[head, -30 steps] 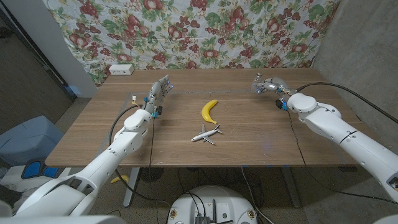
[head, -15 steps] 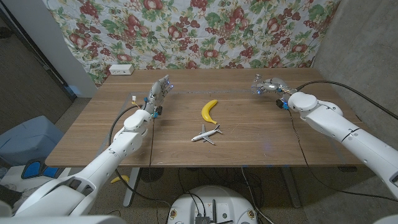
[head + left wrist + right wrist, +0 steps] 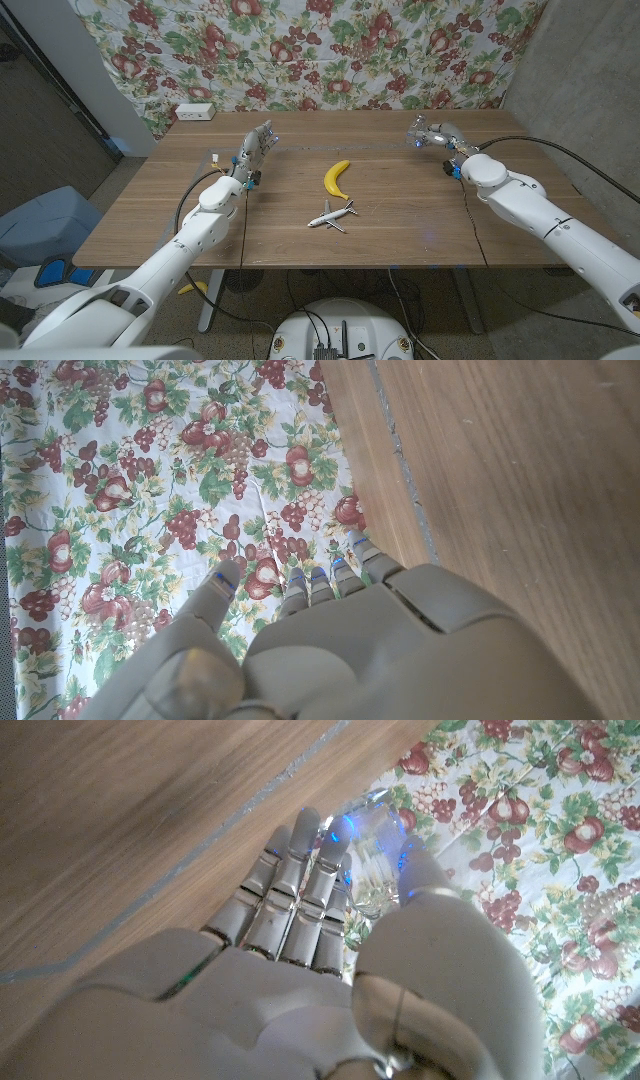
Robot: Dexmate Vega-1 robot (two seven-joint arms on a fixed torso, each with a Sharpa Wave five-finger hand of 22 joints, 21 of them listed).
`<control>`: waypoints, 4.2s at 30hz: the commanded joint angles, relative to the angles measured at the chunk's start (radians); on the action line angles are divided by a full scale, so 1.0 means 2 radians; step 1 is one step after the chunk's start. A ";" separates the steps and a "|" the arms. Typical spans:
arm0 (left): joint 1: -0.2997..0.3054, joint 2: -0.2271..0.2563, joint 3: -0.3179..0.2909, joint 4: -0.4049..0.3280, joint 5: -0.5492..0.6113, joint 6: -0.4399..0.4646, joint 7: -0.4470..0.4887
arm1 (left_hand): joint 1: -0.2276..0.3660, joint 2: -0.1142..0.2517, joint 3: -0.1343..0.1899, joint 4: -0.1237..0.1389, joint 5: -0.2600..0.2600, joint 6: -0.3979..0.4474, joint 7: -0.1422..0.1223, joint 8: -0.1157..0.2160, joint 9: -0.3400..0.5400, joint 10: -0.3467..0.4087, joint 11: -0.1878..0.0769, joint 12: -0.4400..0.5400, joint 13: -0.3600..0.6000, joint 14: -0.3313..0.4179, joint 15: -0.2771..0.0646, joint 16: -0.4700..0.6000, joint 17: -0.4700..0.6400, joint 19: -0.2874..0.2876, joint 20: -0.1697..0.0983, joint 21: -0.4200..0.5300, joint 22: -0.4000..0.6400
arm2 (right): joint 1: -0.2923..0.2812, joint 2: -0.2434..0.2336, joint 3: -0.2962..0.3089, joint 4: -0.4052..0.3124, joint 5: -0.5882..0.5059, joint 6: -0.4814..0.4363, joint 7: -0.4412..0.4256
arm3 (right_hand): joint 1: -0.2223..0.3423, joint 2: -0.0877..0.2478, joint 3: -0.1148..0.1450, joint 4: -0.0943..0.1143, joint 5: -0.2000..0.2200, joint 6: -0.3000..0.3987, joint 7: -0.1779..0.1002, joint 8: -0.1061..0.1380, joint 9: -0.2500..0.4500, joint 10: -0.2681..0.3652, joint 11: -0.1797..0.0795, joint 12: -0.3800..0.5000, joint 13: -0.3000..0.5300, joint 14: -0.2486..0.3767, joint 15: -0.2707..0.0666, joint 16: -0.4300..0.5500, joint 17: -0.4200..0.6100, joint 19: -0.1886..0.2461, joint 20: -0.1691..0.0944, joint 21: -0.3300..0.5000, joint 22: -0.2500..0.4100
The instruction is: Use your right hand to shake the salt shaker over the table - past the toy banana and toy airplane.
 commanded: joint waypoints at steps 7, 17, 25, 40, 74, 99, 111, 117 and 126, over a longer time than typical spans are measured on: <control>0.002 0.000 0.000 -0.004 0.002 0.001 0.004 | -0.002 0.032 0.001 -0.002 0.002 0.004 -0.001 0.001 0.002 0.002 -0.001 0.001 0.002 0.000 -0.018 0.002 0.001 0.003 0.001 -0.002 0.002 | -0.047 0.096 0.036 0.040 -0.061 0.123 -0.194 | 0.048 0.048 0.010 0.009 0.005 0.121 -0.027 0.001 0.000 0.015 -0.029 0.001 -0.002 0.009 -0.062 -0.005 0.006 -0.002 -0.026 0.008 0.000; 0.005 0.001 -0.001 -0.009 0.003 0.000 0.007 | -0.002 0.032 0.001 -0.001 0.002 0.005 -0.001 0.001 0.002 0.003 -0.002 0.001 0.002 0.000 -0.018 0.002 0.002 0.003 0.001 -0.001 0.002 | -0.054 0.112 0.044 0.042 -0.076 0.136 -0.218 | 0.047 0.048 0.009 0.009 0.005 0.123 -0.026 0.001 -0.002 0.016 -0.029 0.000 -0.003 0.012 -0.061 -0.010 0.009 -0.002 -0.027 0.013 -0.001; 0.009 0.002 -0.001 -0.015 0.003 0.002 0.010 | -0.002 0.032 0.001 -0.001 0.002 0.005 -0.001 0.001 0.002 0.003 -0.002 0.001 0.002 0.000 -0.018 0.002 0.002 0.003 0.001 -0.002 0.002 | -0.057 0.112 0.047 0.039 -0.077 0.134 -0.212 | 0.048 0.047 0.010 0.009 0.005 0.123 -0.027 0.001 -0.001 0.018 -0.029 0.000 -0.004 0.014 -0.062 -0.013 0.012 -0.003 -0.027 0.017 -0.001; 0.013 0.004 -0.001 -0.022 0.004 0.002 0.012 | -0.002 0.032 0.001 -0.001 0.002 0.005 -0.001 0.001 0.002 0.003 -0.002 0.001 0.002 0.000 -0.018 0.002 0.002 0.003 0.001 -0.001 0.002 | -0.060 0.053 0.047 0.000 -0.042 0.087 -0.106 | 0.047 0.046 0.008 0.009 0.004 0.123 -0.026 0.001 -0.001 0.017 -0.030 0.000 -0.004 0.017 -0.061 -0.019 0.017 -0.006 -0.026 0.024 -0.003; 0.018 0.006 -0.001 -0.031 0.004 0.002 0.013 | -0.002 0.033 0.001 -0.002 0.002 0.005 -0.001 0.002 0.002 0.002 -0.002 0.001 0.002 0.000 -0.018 0.002 0.002 0.003 0.001 -0.002 0.002 | 0.005 -0.063 -0.008 -0.071 -0.016 -0.084 0.074 | 0.047 0.045 0.007 0.009 0.005 0.124 -0.030 0.001 0.001 0.011 -0.029 0.001 0.003 0.017 -0.062 -0.034 0.028 -0.017 -0.029 0.036 -0.006; 0.017 0.004 -0.001 -0.027 0.005 0.001 0.015 | -0.003 0.033 0.001 -0.001 0.002 0.005 -0.002 0.001 0.002 0.002 -0.002 0.001 0.002 0.000 -0.017 0.002 0.002 0.003 0.002 -0.002 0.002 | -0.054 0.034 0.027 -0.035 -0.071 0.033 -0.137 | 0.048 0.045 0.006 0.009 0.005 0.125 -0.028 -0.001 -0.001 0.016 -0.026 -0.001 -0.003 0.022 -0.061 -0.043 0.037 -0.019 -0.029 0.048 -0.008; 0.013 0.001 -0.001 -0.021 0.005 -0.001 0.015 | -0.003 0.033 0.001 -0.001 0.002 0.005 -0.002 0.001 0.002 0.002 -0.002 0.001 0.002 0.000 -0.018 0.002 0.002 0.003 0.002 -0.002 0.002 | -0.062 0.098 0.036 -0.011 -0.111 0.057 -0.244 | 0.048 0.046 0.005 0.009 0.005 0.123 -0.029 -0.001 0.001 0.015 -0.030 -0.001 -0.001 0.025 -0.062 -0.046 0.040 -0.020 -0.029 0.054 -0.009; 0.013 0.001 -0.001 -0.020 0.006 -0.002 0.015 | -0.003 0.033 0.001 -0.001 0.002 0.005 -0.002 0.001 0.002 0.002 -0.002 0.001 0.002 0.000 -0.018 0.002 0.002 0.003 0.002 -0.002 0.002 | -0.066 0.106 0.040 -0.011 -0.115 0.060 -0.254 | 0.048 0.046 0.005 0.009 0.005 0.123 -0.030 -0.001 0.002 0.015 -0.030 -0.001 -0.001 0.025 -0.062 -0.048 0.042 -0.020 -0.029 0.057 -0.009; 0.012 0.000 -0.001 -0.020 0.005 -0.003 0.015 | -0.003 0.033 0.001 -0.002 0.002 0.005 -0.002 0.001 0.002 0.002 -0.002 0.001 0.002 0.000 -0.018 0.002 0.002 0.003 0.002 -0.002 0.002 | -0.069 0.110 0.044 -0.013 -0.118 0.060 -0.254 | 0.048 0.046 0.005 0.009 0.005 0.123 -0.030 -0.001 0.002 0.014 -0.029 -0.002 -0.001 0.026 -0.061 -0.051 0.044 -0.021 -0.030 0.060 -0.010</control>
